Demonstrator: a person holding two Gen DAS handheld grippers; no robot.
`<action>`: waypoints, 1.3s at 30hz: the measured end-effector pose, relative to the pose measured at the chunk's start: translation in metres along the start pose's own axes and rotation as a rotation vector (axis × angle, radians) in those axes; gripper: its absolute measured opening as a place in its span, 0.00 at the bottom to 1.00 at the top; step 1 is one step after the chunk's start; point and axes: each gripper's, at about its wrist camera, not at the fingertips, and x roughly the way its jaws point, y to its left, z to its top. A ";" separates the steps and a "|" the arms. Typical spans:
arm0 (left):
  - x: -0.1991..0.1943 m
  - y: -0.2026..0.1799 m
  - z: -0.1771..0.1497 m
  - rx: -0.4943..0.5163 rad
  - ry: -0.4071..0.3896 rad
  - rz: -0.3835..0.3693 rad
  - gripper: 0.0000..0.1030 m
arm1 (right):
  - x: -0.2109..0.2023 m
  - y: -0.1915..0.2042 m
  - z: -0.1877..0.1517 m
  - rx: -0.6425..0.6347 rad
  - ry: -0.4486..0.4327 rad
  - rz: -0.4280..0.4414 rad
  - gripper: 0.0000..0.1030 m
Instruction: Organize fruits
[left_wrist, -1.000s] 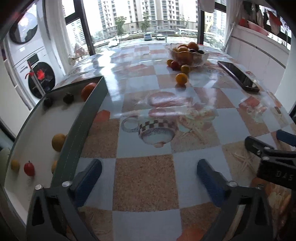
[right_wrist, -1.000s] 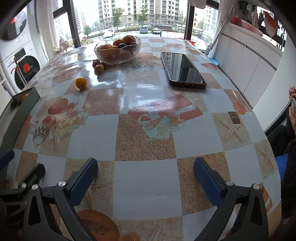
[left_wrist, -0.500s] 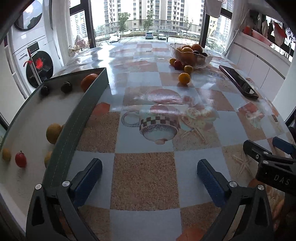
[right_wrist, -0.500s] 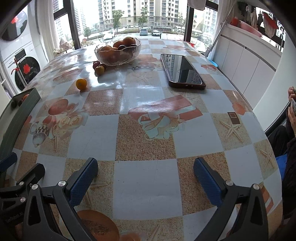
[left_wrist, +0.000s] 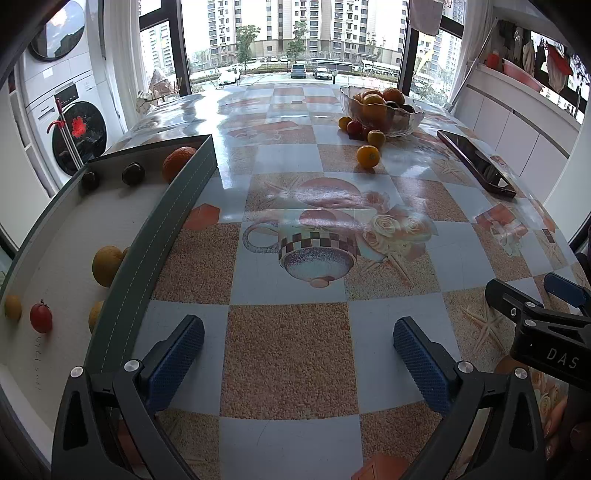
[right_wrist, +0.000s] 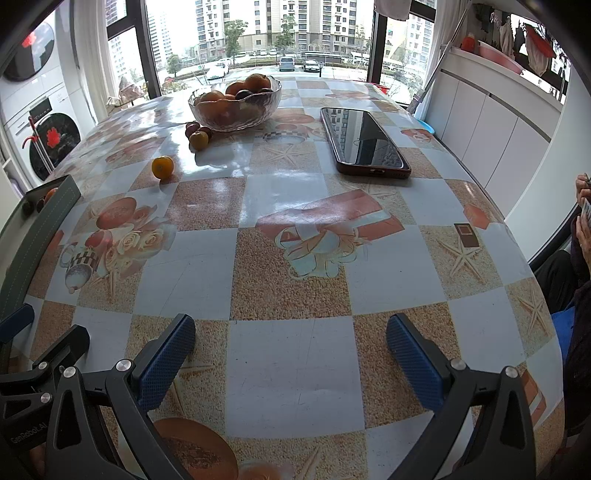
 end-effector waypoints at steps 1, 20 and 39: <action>0.000 0.000 0.000 0.000 0.000 0.000 1.00 | 0.000 0.000 0.000 0.000 0.000 0.000 1.00; 0.000 0.000 0.000 0.000 0.000 0.000 1.00 | 0.000 0.000 0.000 0.000 0.000 0.000 1.00; 0.000 0.000 -0.001 0.000 -0.001 -0.001 1.00 | 0.009 -0.001 0.046 0.106 0.138 0.145 1.00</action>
